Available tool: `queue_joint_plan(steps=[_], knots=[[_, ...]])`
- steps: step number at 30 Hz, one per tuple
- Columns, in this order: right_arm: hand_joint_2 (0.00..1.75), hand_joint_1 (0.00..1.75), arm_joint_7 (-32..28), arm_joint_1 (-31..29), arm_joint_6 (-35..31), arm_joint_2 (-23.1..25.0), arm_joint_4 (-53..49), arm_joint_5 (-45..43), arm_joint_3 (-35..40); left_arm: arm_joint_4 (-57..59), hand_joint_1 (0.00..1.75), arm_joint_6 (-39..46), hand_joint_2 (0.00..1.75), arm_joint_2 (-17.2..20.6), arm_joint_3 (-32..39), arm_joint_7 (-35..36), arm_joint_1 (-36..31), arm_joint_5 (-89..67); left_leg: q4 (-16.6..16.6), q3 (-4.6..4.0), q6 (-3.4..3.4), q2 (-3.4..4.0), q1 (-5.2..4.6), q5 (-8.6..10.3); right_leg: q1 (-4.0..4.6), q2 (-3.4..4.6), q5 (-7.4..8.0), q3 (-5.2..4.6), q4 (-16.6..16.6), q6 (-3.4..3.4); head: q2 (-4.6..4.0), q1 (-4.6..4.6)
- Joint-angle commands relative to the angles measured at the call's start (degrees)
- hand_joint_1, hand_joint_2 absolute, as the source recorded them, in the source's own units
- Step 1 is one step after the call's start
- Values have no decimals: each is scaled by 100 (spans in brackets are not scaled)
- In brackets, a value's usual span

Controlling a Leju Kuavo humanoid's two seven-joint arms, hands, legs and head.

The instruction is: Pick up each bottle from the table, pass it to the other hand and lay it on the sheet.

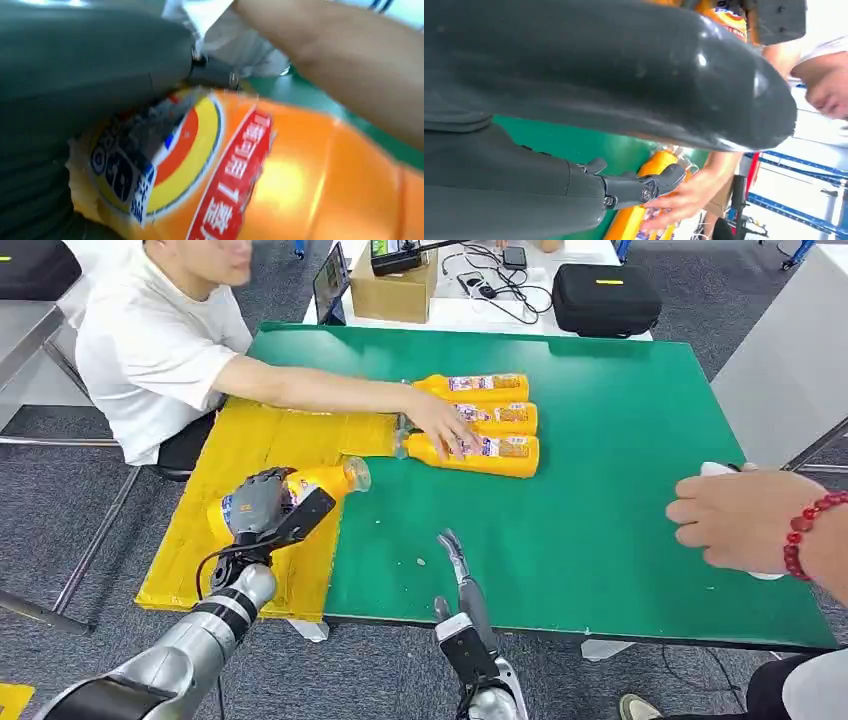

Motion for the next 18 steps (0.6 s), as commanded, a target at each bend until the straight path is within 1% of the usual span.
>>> queue_joint_plan(steps=[1, 2, 3, 5, 6, 8, 9, 11, 12, 14, 17, 18], knots=[[0, 0, -107, -264, -4, 112, 583, -211, -145, 1388, 82, -629, 175, 144, 122, 429, -414, 89, -6, 24, -6, 15, 3, -5, 4, 9, -2, 20, -4, -11, 0, 2], [0, 0, -109, -251, 40, 120, 613, -245, -139, 1390, 21, -873, 175, 145, 181, 499, -400, 150, -5, 28, -7, 16, 4, -6, 5, 9, -3, 24, -4, -13, 0, 2], [0, 0, -221, -270, 124, 136, 770, -306, -120, 1327, 0, -2272, 175, 310, -240, 647, -383, -178, -10, 45, -9, 23, 5, -8, 8, 15, -4, 38, -7, -17, 0, 2], [0, 0, -243, -293, 131, 142, 753, -320, -146, 1325, 0, -2501, 175, 360, -427, 660, -407, -357, -12, 59, -9, 25, 4, -9, 7, 19, -1, 47, -9, -14, 0, 0], [0, 0, -249, -325, 129, 153, 746, -318, -181, 1250, 0, -2742, 175, 375, -518, 655, -421, -435, -19, 92, -16, 31, 2, -12, 5, 25, -2, 76, -10, -20, 0, 0], [0, 0, -249, -345, 131, 148, 738, -319, -187, 1233, 0, -2747, 175, 357, -520, 655, -448, -435, -14, 90, -14, 29, 0, -13, 3, 21, -7, 72, -2, -19, 0, -2], [0, 0, -234, -365, 132, 156, 766, -306, -211, 1172, 0, -2896, 175, 325, -462, 671, -450, -363, -15, 96, -15, 34, 4, -14, 7, 23, -6, 78, -5, -23, 0, 2], [0, 0, -236, -377, 189, 163, 790, -304, -204, 1056, 0, -3021, 175, 290, -467, 528, -466, -314, -15, 95, -14, 27, 4, -14, 7, 17, -8, 80, -6, -22, 0, 0], [0, 0, -250, -393, 201, 165, 820, -260, -180, 939, 0, -3049, 0, 272, -472, 457, -487, -279, -14, 93, -14, 17, 2, -10, 4, 8, -9, 81, -3, -20, 0, 4], [0, 0, -272, -391, 183, 165, 814, -222, -176, 694, 0, -2913, 0, 191, -457, 256, -514, -209, -11, 91, -14, 10, 2, -9, 4, 8, -9, 83, -2, -20, 0, 2], [0, 0, -274, -380, 185, 165, 796, -216, -177, 618, 0, -2945, 0, 154, -485, 287, -537, -207, -11, 90, -16, 8, 3, -7, 6, 2, -8, 83, -2, -24, 0, 0], [0, 0, -279, -372, 158, 160, 768, -184, -183, 360, 0, -2700, 0, 134, -422, 35, -430, -45, -10, 88, -15, 1, 5, -7, 7, -3, -9, 83, -3, -22, 0, 2]])
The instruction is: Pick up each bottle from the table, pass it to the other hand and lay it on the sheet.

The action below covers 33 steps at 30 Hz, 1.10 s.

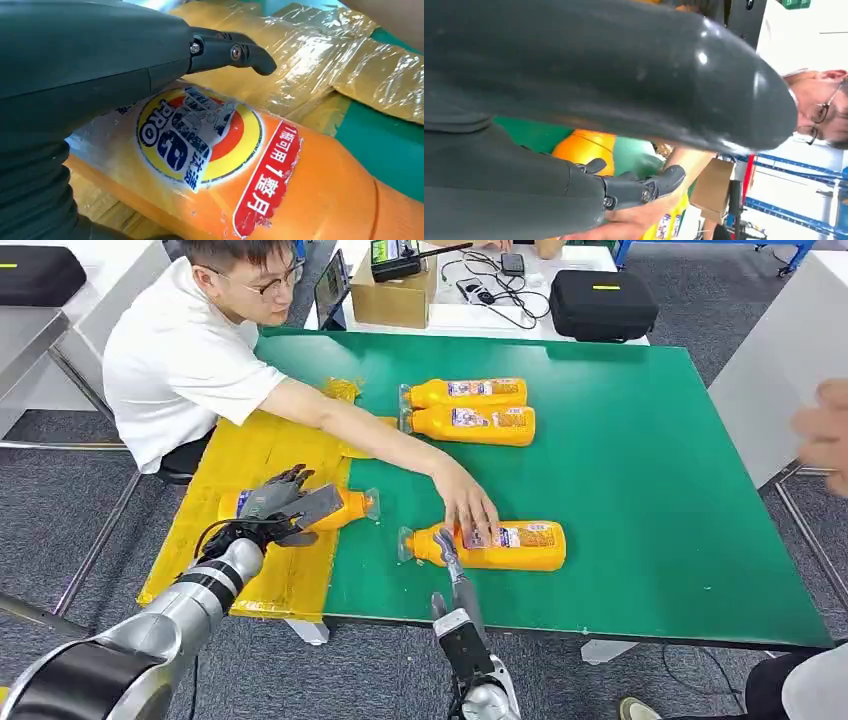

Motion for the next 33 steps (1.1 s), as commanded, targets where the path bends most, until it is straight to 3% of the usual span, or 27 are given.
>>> queue_joint_plan(steps=[1, 2, 3, 9, 13, 14, 19, 20, 22, 23, 24, 25, 26, 28, 29, 33], knots=[[0, 0, -15, -190, -25, -24, 341, 63, -130, -481, 0, 503, 175, -151, -61, -479, 287, 358, -6, 6, -1, -1, 0, 3, 1, -6, 1, 7, -6, -7, 0, 0], [0, 0, 2, -176, -52, -28, 328, 81, -138, -610, 0, 591, 175, -227, 25, -508, 301, 498, -6, 7, -2, 1, 3, 2, 4, -5, 1, 10, -8, -9, 0, 2], [0, 0, 20, -160, -62, -45, 312, 126, -129, -966, 0, 577, 0, -296, 170, -593, 341, 854, -5, 3, 0, -3, 1, 3, 2, -7, 0, 7, -6, -6, 0, 2], [0, 0, 17, -136, -70, -47, 314, 154, -131, -1500, 0, 431, 0, -270, 244, -612, 419, 1411, 2, -14, 0, 1, 5, -2, 6, -6, -3, -8, -4, -8, 0, 2], [0, 0, -8, -73, -138, -70, 323, 168, -123, -2874, 0, 259, 0, -172, 405, -798, 756, 2712, 5, -20, -2, 6, 8, -5, 9, -5, -5, -16, -1, -10, 0, 2], [0, 0, -40, -51, -156, -55, 314, 103, -172, -3183, 0, 735, 175, -133, 306, -771, 803, 2603, 4, -31, -1, 5, 5, -1, 7, -3, -1, -29, -2, -7, 0, 0], [0, 0, -149, -137, -306, -110, 332, 302, -14, -3657, 0, 898, 175, -213, 140, -714, 670, 3116, 12, -39, -1, -2, 9, -5, 11, -13, -7, -33, 2, -9, 0, 2], [0, 0, -141, -171, -548, -159, 333, 536, 72, -3760, 0, 955, 175, -187, 95, -789, 683, 3162, 8, -47, 1, -2, 7, 0, 8, -10, -2, -42, -1, -6, 0, 2], [0, 0, 387, -487, -2091, -526, 630, 2378, 618, -4102, 0, 918, 175, -184, 107, -850, 781, 3459, 7, -43, 2, 7, 7, -2, 8, -2, -1, -38, -3, -6, 0, 2], [175, 0, 1111, -475, -2238, -614, 489, 3782, 170, -4413, 0, 965, 175, -193, 169, -852, 956, 3553, 7, -34, 1, 9, 8, -5, 10, -2, -2, -28, -5, -8, 0, 2], [175, 0, 1355, -480, -2238, -688, 350, 4464, -123, -4667, 0, 960, 175, -194, 217, -820, 1121, 3639, 4, -40, 2, 9, 6, -1, 7, 0, 2, -35, -7, -5, 0, 0], [175, 0, 2014, -419, -2238, -714, 156, 5598, -518, -5052, 0, 888, 175, -213, 309, -806, 1430, 3808, 0, -32, 3, 11, 6, -3, 7, 0, 1, -26, -12, -6, 0, 0], [175, 0, 1920, -507, -2238, -804, 241, 5456, -538, -5349, 0, 881, 175, -188, 322, -795, 1681, 3811, -5, -32, 4, 10, -1, -1, 1, -1, 0, -27, -13, -3, 0, 2], [175, 0, 2694, -436, -2238, -918, -194, 6387, -877, -5725, 0, 895, 175, -249, 408, -785, 2121, 3840, -6, -24, 3, 18, -3, -4, -1, 7, -1, -23, -14, -5, 0, 0], [175, 0, 2689, -454, -2238, -963, -184, 6347, -869, -5863, 0, 899, 175, -263, 411, -785, 2302, 3835, -3, -33, 4, 13, -7, -3, -5, 4, -2, -31, -9, -3, 0, 0], [175, 0, 3917, -583, -2117, -1281, -120, 7255, -1090, -6382, 0, 951, 175, -512, 480, -899, 3201, 3890, -5, -31, 6, 14, -10, -7, -7, 8, -2, -29, -14, -2, 0, 0]])
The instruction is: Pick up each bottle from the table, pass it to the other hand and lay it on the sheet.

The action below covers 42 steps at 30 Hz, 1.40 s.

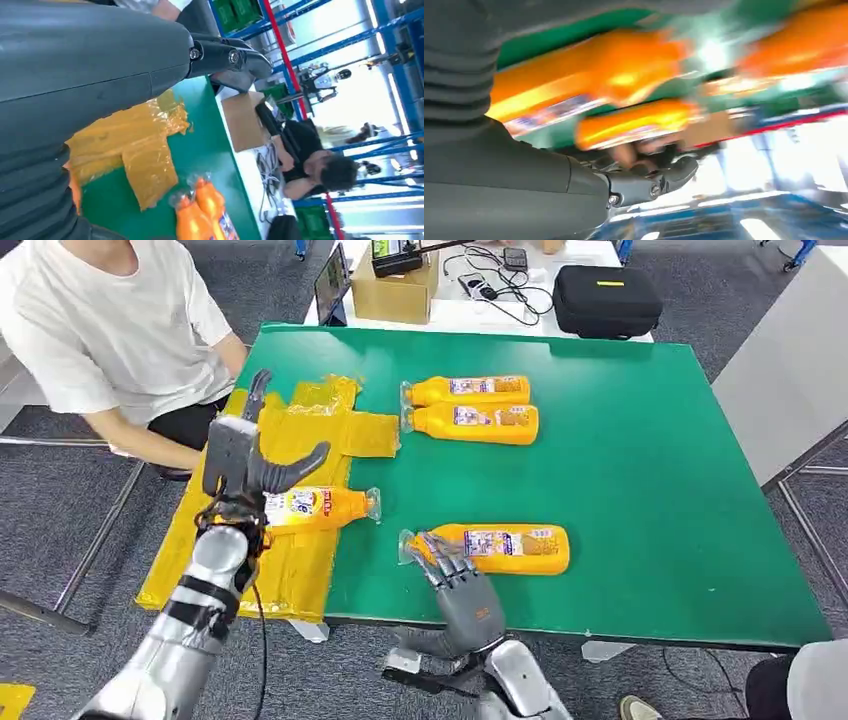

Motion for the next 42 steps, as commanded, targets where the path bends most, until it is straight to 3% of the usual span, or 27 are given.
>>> queue_joint_plan(steps=[1, 4, 15, 22, 30, 31, 32, 33, 42], knots=[[175, 0, 1496, -397, 213, -809, -67, 989, -700, -1436, 0, 101, 175, -345, 231, -96, 1648, 19, -8, 34, 0, 18, 0, -14, 3, 10, -6, 32, -14, -7, 0, 2], [175, 0, 1601, -527, 546, -865, 162, 833, -757, -1444, 0, -62, 175, -411, 205, 60, 1781, 218, -3, 18, 1, 12, -1, -13, 1, 4, -5, 16, -8, -6, 0, 2], [175, 0, 1606, -674, 724, -852, 389, 603, -746, -1302, 0, -141, 175, -421, 125, 146, 1650, 241, -2, 22, -2, 9, 5, -13, 9, 1, -6, 21, -7, -10, 0, 0], [175, 0, 1902, -1752, 2450, -705, 2155, 128, -438, -996, 0, -68, 175, -409, 107, 245, 1358, 233, -1, 21, -2, 21, 5, -11, 8, 12, 0, 18, -5, -10, 0, 2], [175, 7, 1965, -2217, 2838, -705, 2748, -80, -320, -738, 0, 94, 175, -373, -128, 189, 1108, -200, -4, 47, -3, 7, 7, -2, 10, -7, 3, 41, -13, -8, 0, 0], [175, 52, 2018, -2284, 3017, -734, 2854, -52, -236, -642, 0, 187, 175, -362, -195, 203, 1042, -391, -4, 53, -4, 10, 9, -1, 12, -8, 4, 47, -14, -12, 0, 0], [175, 162, 2067, -2352, 3177, -743, 2945, -164, -302, -542, 0, 57, 175, -394, -215, 285, 975, -265, -8, 61, -3, 8, 9, 0, 12, -12, 4, 55, -17, -12, 0, 0], [175, 175, 2083, -2431, 3264, -787, 3031, -270, -346, -442, 0, -22, 175, -447, -247, 292, 894, -175, -5, 64, -1, 10, 5, -1, 8, -10, 3, 57, -13, -8, 0, 2], [175, 175, 2002, -2699, 3524, -848, 3332, -387, -326, -25, 0, -101, 175, -524, -542, 267, 615, -141, -9, 80, 15, -18, 5, 13, 9, -27, 10, 81, -28, -3, 0, 0]])
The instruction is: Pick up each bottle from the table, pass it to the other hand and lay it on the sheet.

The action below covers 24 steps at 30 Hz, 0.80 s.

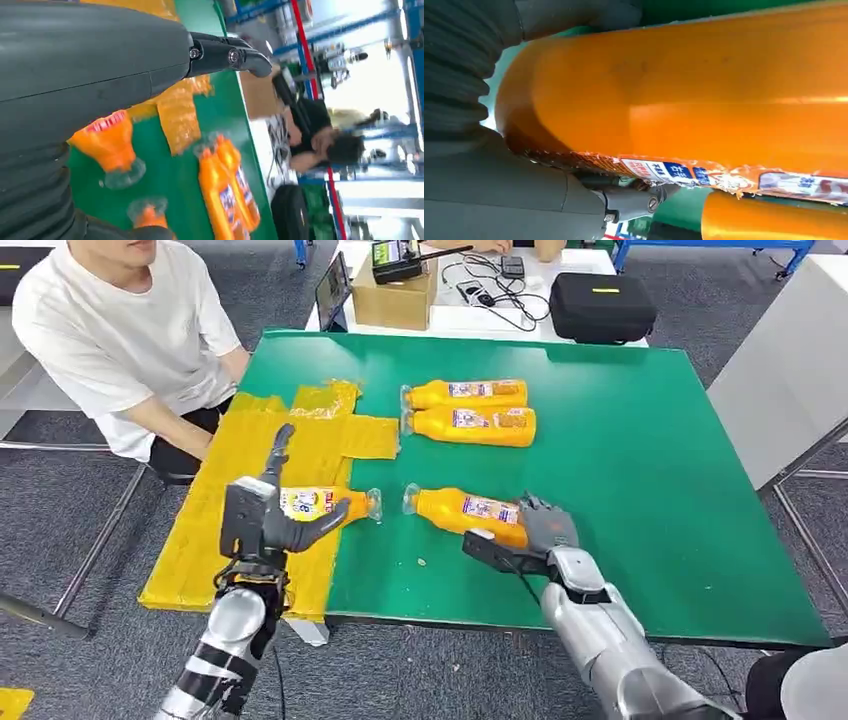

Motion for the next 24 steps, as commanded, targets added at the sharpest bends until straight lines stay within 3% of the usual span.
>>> queue_joint_plan(steps=[1, 3, 4, 6, 9, 13, 16, 18, 22, 24], knots=[[175, 175, -17, -98, 157, -130, 871, -52, 130, 697, 0, -28, 175, -32, -259, 3, -376, 58, -6, 7, -4, -19, 5, 3, 6, -24, 1, 19, -11, -4, 0, 0], [175, 175, -350, -71, 177, -101, 825, -311, 30, 724, 0, -72, 175, -14, -293, 25, -393, 182, -6, 8, -5, -19, 6, 2, 7, -25, -1, 22, -11, -5, 0, -2], [175, 175, -889, -50, 470, -84, 833, -725, -182, 771, 0, -117, 175, 2, -325, 29, -431, 254, -3, 8, -4, -17, 4, 1, 5, -20, -1, 20, -8, -2, 0, -2], [175, 175, -2230, 77, 1885, -212, 906, -2004, -794, 1082, 0, -307, 175, 28, -485, -68, -646, 563, -7, 10, -6, -25, 8, 3, 9, -31, -1, 27, -15, -6, 0, -2], [175, 175, -3415, 452, 2154, -274, 646, -3087, -1197, 1376, 0, -346, 175, -46, -556, -86, -714, 1095, -10, 9, -7, -51, 9, 10, 11, -60, -1, 34, -22, -5, 0, 0], [175, 175, -3298, 519, 2069, -164, 503, -3210, -1064, 1330, 0, -317, 175, 11, -651, -120, -627, 1169, -12, 18, -10, -15, 5, -3, 7, -23, -2, 30, -21, -7, 0, -2], [175, 175, -3653, 723, 1850, 234, -34, -4350, -1624, 987, 0, -346, 175, -144, -481, -314, -232, 1821, -6, 18, -13, 13, 8, -10, 10, 8, 1, 23, -16, -4, 0, -4], [175, 175, -3744, 1030, 1503, 575, -932, -5263, -1847, 672, 0, -577, 175, -122, -573, -216, 179, 2351, -8, 18, -14, 21, 9, -13, 13, 15, 1, 21, -18, -4, 0, 0], [175, 175, -3688, 1718, 267, 806, -3041, -6495, -1642, 927, 0, -563, 175, -121, -862, 109, 510, 2760, -1, -5, -16, 44, 6, -24, 7, 41, -5, -6, 1, -7, 0, -4], [175, 175, -3543, 1958, 72, 701, -3907, -6872, -1284, 853, 0, -1473, 175, -201, -1032, 346, 750, 3750, -1, -27, -16, 22, 2, -22, 3, 15, -13, -25, 4, -6, 0, -4]])
